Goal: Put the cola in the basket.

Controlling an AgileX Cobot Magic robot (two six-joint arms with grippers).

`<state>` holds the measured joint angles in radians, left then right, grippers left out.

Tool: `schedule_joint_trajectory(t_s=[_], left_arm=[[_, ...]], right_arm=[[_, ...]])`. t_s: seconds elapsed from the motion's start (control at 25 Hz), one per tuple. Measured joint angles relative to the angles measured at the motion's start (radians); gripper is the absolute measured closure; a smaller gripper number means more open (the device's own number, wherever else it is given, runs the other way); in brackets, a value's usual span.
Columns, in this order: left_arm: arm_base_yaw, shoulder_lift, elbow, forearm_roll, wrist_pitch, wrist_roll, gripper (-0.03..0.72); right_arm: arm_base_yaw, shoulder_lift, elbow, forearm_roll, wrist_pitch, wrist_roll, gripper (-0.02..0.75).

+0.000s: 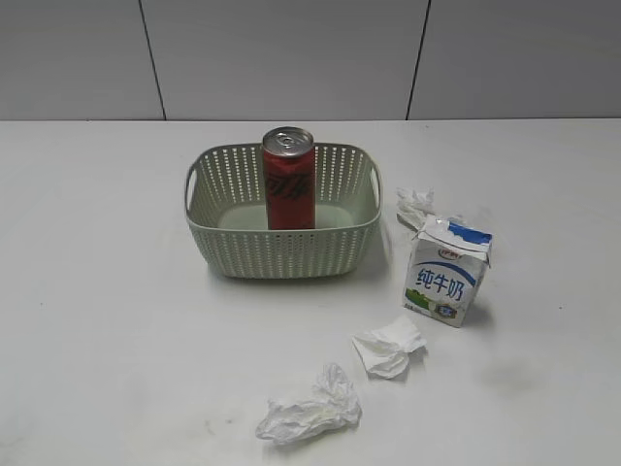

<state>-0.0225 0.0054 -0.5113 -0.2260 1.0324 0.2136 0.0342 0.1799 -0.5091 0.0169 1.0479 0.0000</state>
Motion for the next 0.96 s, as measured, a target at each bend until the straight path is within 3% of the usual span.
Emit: schedule_joint_trajectory(t_s=[0.96], left_arm=[[0.0,0.0,0.0,0.0,0.0,0.0,0.459]], right_arm=[[0.0,-0.186,0.0,0.0,-0.001,0.0,0.147]])
